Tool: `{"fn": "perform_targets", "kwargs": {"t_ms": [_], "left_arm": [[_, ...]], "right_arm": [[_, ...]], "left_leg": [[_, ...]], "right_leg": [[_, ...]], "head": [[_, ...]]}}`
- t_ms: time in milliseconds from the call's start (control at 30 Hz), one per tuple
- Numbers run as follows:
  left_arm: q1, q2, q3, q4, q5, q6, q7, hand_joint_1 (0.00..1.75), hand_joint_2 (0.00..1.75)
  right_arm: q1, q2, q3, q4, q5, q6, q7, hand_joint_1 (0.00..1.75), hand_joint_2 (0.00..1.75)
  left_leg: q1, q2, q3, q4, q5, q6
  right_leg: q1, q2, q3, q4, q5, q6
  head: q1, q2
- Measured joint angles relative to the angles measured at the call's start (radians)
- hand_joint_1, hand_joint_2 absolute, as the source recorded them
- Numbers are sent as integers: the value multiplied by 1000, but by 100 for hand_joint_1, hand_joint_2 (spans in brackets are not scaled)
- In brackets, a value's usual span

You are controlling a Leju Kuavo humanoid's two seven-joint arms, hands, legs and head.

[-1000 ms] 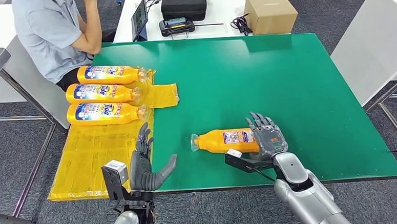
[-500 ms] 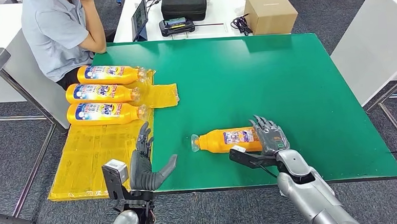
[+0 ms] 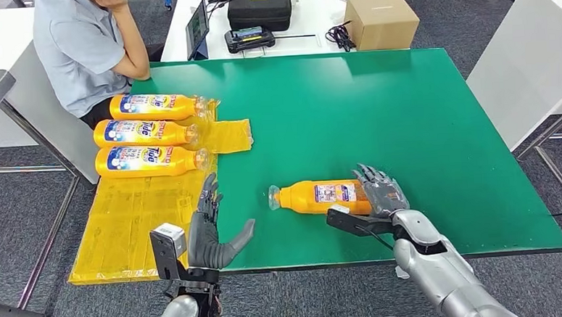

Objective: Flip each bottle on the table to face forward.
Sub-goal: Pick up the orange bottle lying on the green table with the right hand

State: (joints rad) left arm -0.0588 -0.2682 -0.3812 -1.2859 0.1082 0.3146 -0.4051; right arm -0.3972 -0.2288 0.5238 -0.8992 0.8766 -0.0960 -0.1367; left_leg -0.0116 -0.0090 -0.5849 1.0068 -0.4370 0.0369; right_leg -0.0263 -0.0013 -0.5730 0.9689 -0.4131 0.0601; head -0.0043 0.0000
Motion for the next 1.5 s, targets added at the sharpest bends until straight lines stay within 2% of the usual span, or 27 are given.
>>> {"fn": "perform_targets", "kwargs": {"t_ms": [367,700,833,1033,1200,1400,1500], "left_arm": [[-15,0,-2,8,-2,-8,0,0,175],[-33,0,-18,20,21,-24,-30,0,175],[-34,-2,-16,20,76,-28,-46,0,175],[-35,-9,-16,35,200,-75,-19,0,175],[-35,-9,-12,51,257,-96,-19,0,175],[-33,-8,-14,56,289,-124,-16,0,175],[-33,-6,-21,61,292,-144,-20,0,175]], "right_arm": [[-5,4,0,5,-52,4,-40,175,175],[21,12,-50,-13,-240,56,-176,175,175],[56,34,-91,-47,-321,69,-235,175,175],[121,93,-155,-152,-439,78,-307,175,175],[144,141,-203,-246,-524,84,-324,175,175],[169,184,-239,-330,-558,35,-334,175,175],[176,195,-242,-351,-579,59,-334,175,175]], "left_leg": [[0,0,0,0,0,0],[0,0,0,0,0,0],[0,0,0,0,0,0],[0,-1,-3,0,0,0],[0,-1,-3,0,0,0],[0,-1,-3,0,0,0],[0,-1,-3,0,0,0]], "right_leg": [[0,0,0,0,0,0],[0,0,0,0,0,0],[0,0,0,0,0,0],[0,0,-2,0,0,0],[0,0,-2,0,0,0],[0,0,-2,0,0,0],[0,0,-2,0,0,0]], "head": [[0,0],[0,0],[0,0],[0,0],[0,0],[0,0],[0,0]]}}
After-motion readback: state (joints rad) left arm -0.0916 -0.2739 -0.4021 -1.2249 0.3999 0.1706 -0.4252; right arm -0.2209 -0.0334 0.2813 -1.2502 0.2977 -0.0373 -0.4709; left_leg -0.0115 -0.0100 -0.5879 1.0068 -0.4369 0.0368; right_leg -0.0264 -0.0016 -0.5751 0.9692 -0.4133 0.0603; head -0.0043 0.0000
